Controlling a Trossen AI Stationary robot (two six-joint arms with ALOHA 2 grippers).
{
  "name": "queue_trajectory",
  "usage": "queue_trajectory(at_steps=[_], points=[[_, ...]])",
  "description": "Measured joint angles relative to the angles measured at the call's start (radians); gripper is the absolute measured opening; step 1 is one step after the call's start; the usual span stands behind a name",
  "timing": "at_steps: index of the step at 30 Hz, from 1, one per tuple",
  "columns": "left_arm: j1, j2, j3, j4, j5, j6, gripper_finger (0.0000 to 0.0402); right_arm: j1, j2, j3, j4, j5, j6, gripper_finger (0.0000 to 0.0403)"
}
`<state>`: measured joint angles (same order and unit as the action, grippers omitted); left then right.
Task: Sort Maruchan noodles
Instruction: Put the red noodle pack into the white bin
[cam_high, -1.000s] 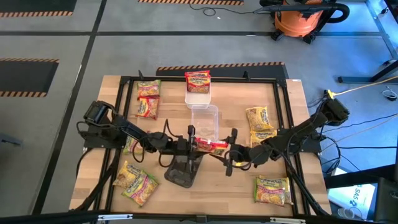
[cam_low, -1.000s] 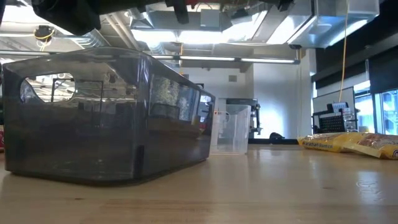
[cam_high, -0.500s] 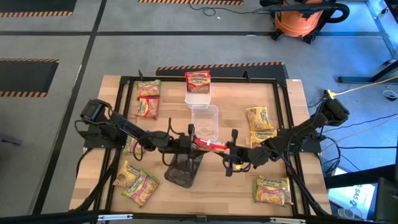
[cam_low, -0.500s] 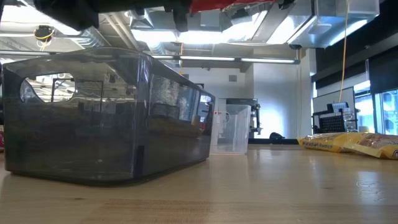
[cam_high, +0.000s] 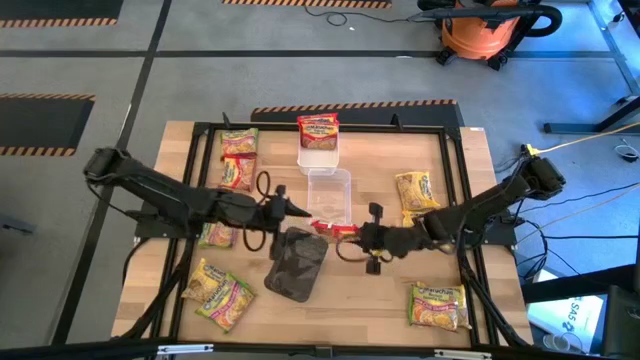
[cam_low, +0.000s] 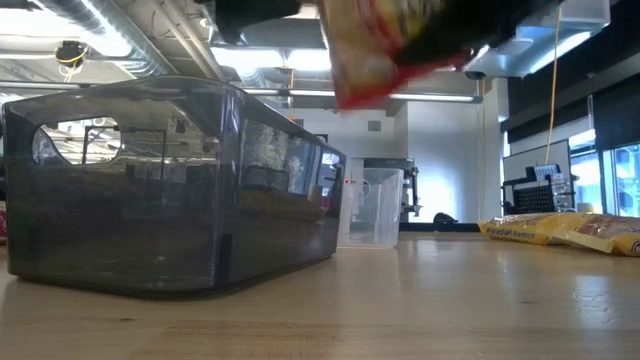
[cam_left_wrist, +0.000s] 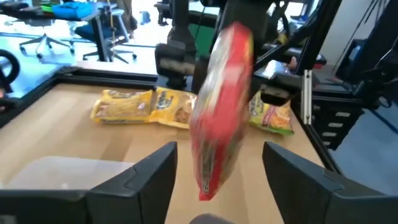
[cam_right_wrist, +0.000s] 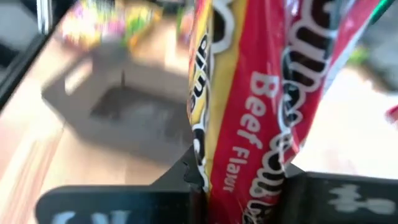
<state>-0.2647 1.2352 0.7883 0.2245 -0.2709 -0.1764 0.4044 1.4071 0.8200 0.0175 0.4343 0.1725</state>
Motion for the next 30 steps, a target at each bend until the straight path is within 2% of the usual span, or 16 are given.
queue_trajectory(at_steps=[2,7,10,13,19,27,30], points=[[0.02,-0.026,0.0,-0.026,0.013,0.0,0.024,-0.046,0.002,0.0,-0.055,-0.104,0.037,0.0042],[0.098,-0.024,0.008,-0.051,0.135,0.0,0.0243,-0.159,0.006,-0.001,-0.108,-0.33,0.059,0.0042],[0.143,0.021,0.044,-0.087,0.188,0.0,0.0244,-0.205,0.006,0.0,-0.109,-0.398,0.059,0.0042],[0.174,0.08,0.108,-0.109,0.239,0.0,0.0245,-0.229,0.006,0.0,-0.114,-0.42,0.05,0.0042],[0.216,0.222,0.29,-0.362,0.266,0.002,0.0245,-0.23,0.006,0.0,-0.121,-0.428,0.032,0.0043],[0.241,0.382,0.483,-0.52,0.409,-0.028,0.0245,-0.229,0.006,0.0,-0.127,-0.426,0.032,0.0043],[0.24,0.425,0.532,-0.576,0.418,-0.032,0.0245,-0.228,0.006,0.0,-0.126,-0.425,0.032,0.0043]])
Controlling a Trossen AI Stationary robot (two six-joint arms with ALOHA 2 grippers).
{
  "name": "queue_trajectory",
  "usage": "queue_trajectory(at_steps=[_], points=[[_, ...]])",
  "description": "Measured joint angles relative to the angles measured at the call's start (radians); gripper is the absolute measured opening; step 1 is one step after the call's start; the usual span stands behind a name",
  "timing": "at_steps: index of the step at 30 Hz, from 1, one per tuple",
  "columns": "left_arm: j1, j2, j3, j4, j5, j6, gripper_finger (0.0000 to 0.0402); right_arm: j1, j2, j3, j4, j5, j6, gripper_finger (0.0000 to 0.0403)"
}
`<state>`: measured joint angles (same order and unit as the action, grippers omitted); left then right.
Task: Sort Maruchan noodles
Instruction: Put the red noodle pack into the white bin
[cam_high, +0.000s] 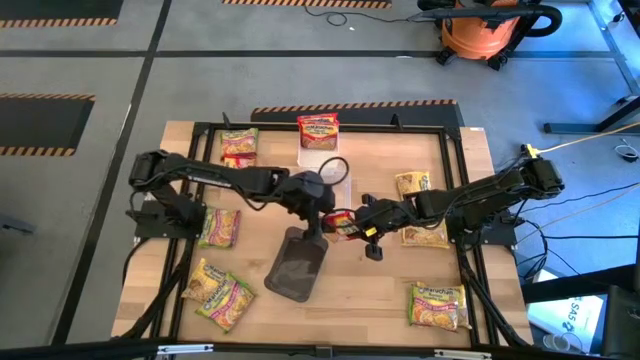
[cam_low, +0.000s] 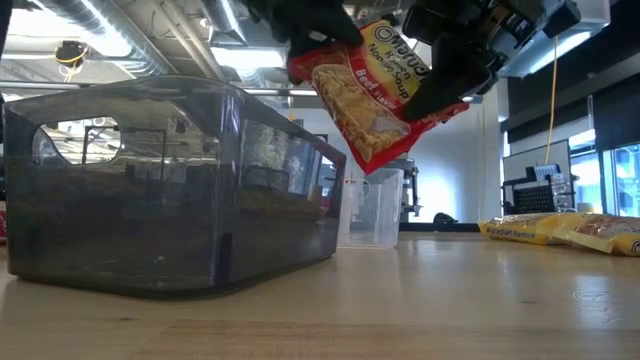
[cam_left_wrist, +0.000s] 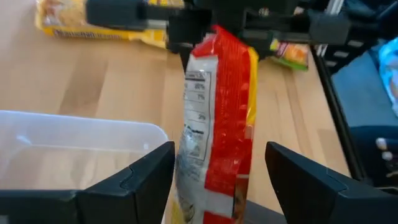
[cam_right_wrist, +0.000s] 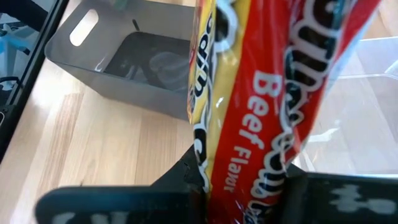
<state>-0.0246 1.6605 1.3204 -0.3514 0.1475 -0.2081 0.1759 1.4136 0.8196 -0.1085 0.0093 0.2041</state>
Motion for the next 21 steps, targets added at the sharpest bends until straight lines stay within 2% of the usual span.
queue_trajectory(at_steps=[5,13,17,21], points=[[-0.004,0.052,0.021,-0.055,-0.002,-0.018,0.0224,0.0,0.0,0.0,0.0,0.0,-0.001,0.0044],[-0.005,0.054,0.024,-0.052,-0.002,-0.022,0.0126,0.0,0.0,0.0,0.005,-0.002,0.005,0.0049],[-0.005,0.054,0.024,-0.053,-0.006,-0.021,0.0125,0.0,-0.022,0.0,-0.019,-0.036,0.0,0.0093],[-0.022,0.037,0.023,-0.08,-0.047,0.006,0.0125,0.0,-0.09,0.049,-0.2,-0.107,0.0,0.0166]])
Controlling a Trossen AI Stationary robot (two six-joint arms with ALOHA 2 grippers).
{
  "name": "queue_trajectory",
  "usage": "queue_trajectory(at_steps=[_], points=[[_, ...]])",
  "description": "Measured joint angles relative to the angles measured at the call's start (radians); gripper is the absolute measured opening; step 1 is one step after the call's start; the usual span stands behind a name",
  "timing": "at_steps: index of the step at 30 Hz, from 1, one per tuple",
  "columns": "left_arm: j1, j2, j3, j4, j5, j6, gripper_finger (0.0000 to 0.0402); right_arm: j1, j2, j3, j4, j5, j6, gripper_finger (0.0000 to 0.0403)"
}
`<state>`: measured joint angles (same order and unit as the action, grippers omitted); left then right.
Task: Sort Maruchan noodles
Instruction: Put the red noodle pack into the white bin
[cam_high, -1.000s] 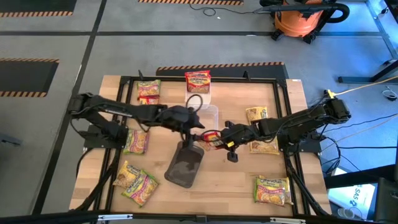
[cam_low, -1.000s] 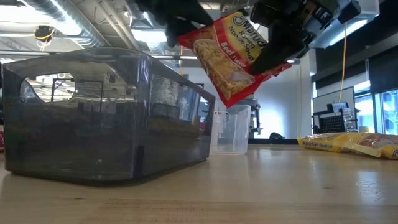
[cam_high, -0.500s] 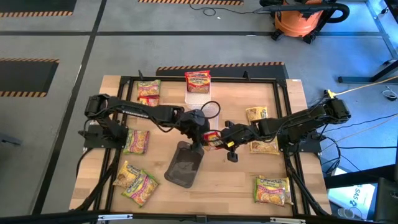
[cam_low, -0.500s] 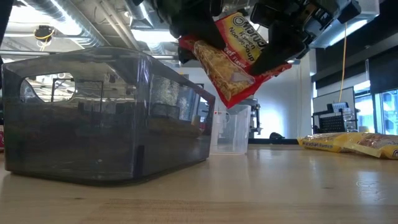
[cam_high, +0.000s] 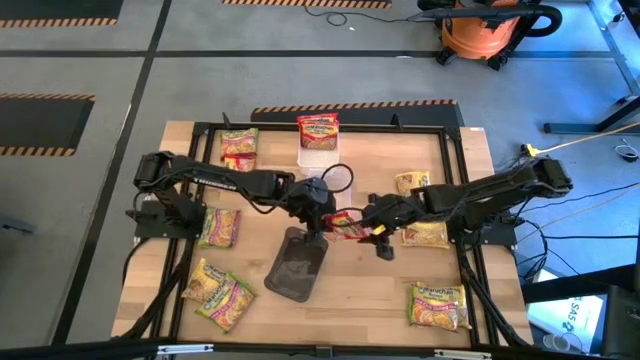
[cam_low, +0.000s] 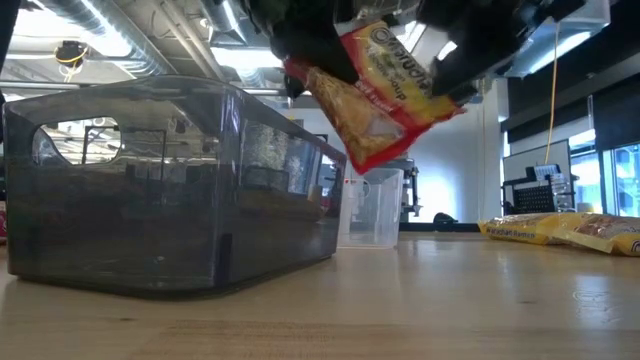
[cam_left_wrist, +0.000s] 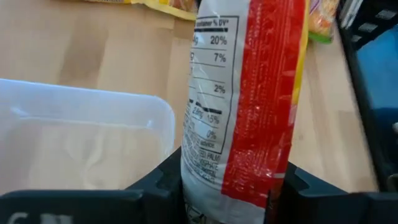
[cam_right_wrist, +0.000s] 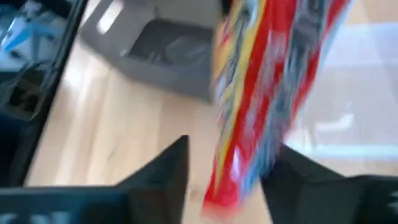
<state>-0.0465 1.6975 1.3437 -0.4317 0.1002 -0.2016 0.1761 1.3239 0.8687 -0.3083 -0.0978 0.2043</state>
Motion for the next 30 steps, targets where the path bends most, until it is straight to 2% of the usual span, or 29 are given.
queue_trajectory(at_steps=[3,5,8,13,18,21,26,30], points=[[-0.028,-0.025,-0.007,-0.006,-0.078,0.036,0.0125,0.002,-0.061,0.043,-0.157,-0.047,0.005,0.022],[-0.053,-0.032,-0.031,0.041,-0.132,0.053,0.0125,0.002,-0.107,0.043,-0.2,-0.058,0.016,0.025],[-0.079,-0.038,-0.109,0.174,-0.167,0.063,0.0125,0.002,-0.175,0.018,-0.149,0.02,0.019,0.0285],[-0.092,-0.036,-0.28,0.548,-0.192,0.03,0.0125,0.0,-0.213,-0.031,-0.009,0.144,-0.005,0.0317],[-0.092,-0.036,-0.364,0.75,-0.213,-0.005,0.0125,0.0,-0.164,-0.037,0.097,0.167,-0.018,0.032],[-0.092,-0.031,-0.378,0.771,-0.245,-0.011,0.0125,0.0,-0.123,-0.036,0.151,0.17,-0.029,0.0315],[-0.092,-0.031,-0.376,0.81,-0.239,0.007,0.0125,-0.014,-0.041,-0.032,0.212,0.176,-0.03,0.0304],[-0.092,-0.031,-0.376,0.81,-0.237,0.01,0.0125,-0.014,0.001,-0.005,0.207,0.165,-0.045,0.0275]])
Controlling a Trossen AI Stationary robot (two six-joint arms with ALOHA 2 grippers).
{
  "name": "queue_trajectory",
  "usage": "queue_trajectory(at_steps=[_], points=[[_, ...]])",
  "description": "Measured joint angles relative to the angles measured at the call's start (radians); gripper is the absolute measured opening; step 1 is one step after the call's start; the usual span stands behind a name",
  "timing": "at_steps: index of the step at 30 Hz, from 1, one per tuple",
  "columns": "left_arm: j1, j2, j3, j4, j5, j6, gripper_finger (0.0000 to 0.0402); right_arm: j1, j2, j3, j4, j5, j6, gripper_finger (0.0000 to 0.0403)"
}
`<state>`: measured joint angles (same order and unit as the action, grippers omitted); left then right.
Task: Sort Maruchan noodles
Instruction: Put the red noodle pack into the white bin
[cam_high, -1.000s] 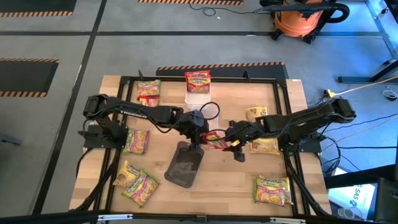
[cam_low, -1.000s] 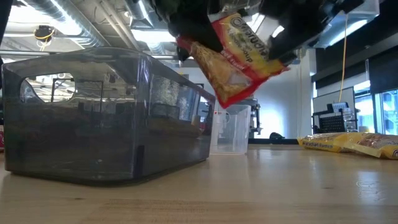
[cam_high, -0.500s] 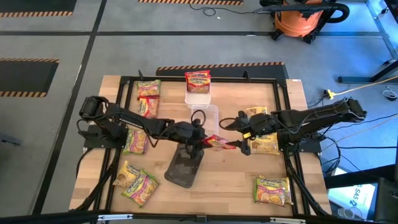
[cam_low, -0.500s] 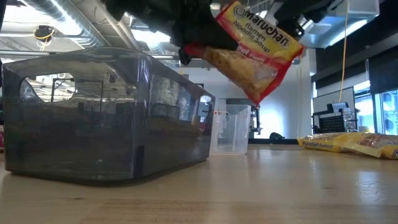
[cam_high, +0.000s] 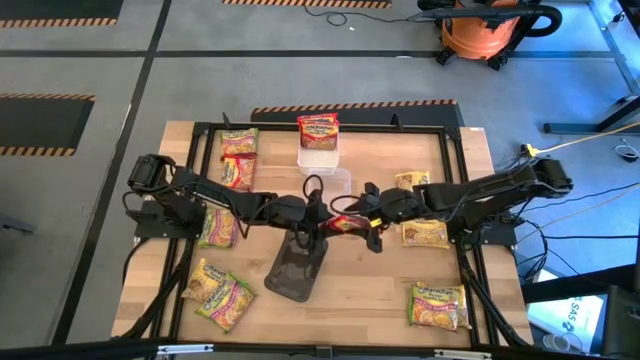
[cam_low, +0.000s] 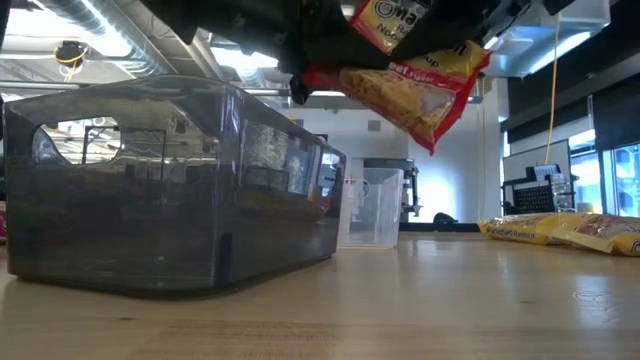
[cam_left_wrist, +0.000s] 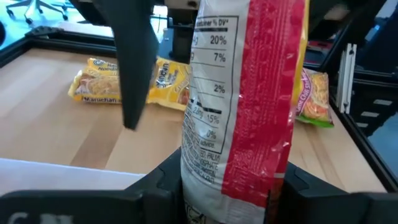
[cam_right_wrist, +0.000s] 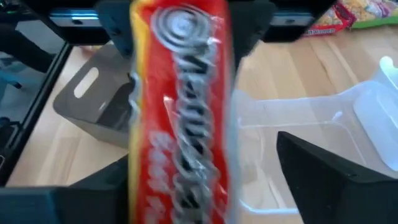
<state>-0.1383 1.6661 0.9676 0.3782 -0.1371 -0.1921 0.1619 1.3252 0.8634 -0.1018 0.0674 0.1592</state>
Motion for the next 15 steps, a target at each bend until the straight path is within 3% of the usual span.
queue_trajectory(at_steps=[5,9,15], points=[[0.0,0.0,0.0,-0.004,-0.005,0.0,0.0129,0.002,0.02,0.011,-0.002,-0.015,-0.014,0.0173],[0.0,0.0,0.0,-0.007,-0.014,-0.013,0.0168,0.002,0.02,0.011,-0.004,-0.011,-0.03,0.0083],[0.0,-0.04,0.0,-0.104,-0.024,-0.034,0.0213,0.001,0.014,0.011,-0.009,-0.007,-0.07,0.0078]])
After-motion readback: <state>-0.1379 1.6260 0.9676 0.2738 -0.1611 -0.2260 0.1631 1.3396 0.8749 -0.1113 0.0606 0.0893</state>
